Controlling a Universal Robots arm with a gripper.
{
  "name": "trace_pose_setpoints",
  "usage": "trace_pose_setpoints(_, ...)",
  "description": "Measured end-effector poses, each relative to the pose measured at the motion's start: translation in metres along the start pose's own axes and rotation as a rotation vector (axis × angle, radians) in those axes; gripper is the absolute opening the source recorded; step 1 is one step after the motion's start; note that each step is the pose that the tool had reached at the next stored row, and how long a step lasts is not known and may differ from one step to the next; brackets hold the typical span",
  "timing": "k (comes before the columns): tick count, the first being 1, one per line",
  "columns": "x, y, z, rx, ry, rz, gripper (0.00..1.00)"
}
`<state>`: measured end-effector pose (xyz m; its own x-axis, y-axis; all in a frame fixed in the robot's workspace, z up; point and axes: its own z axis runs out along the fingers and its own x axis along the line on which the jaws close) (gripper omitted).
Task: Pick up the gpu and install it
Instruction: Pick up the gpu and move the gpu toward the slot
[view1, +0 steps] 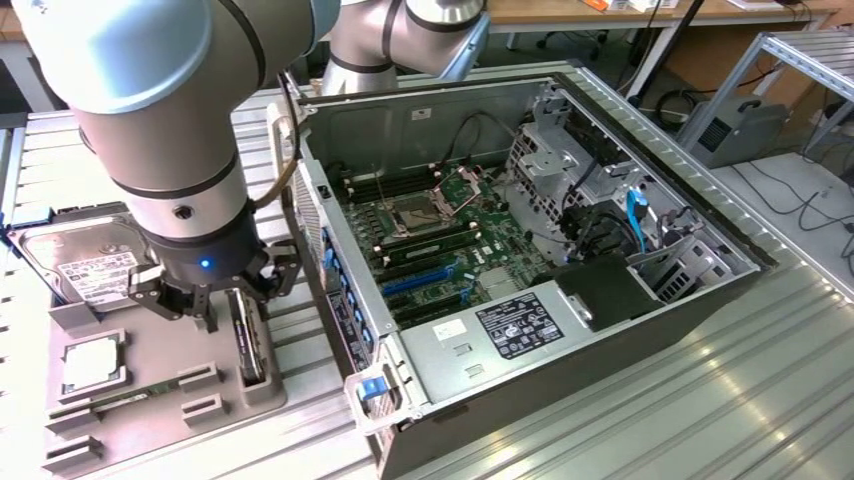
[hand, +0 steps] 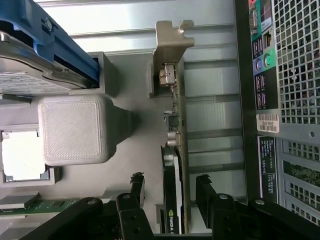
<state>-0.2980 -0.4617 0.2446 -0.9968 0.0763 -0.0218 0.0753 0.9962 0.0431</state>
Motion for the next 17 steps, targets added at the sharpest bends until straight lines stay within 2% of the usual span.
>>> trace_pose_setpoints(5, 0.0002, -0.0004, 0.0063, 0.0003, 0.0003, 0.0, 0.54)
trace_pose_setpoints(17, 0.0002, -0.0004, 0.0064, 0.0002, 0.0002, 0.0, 0.54)
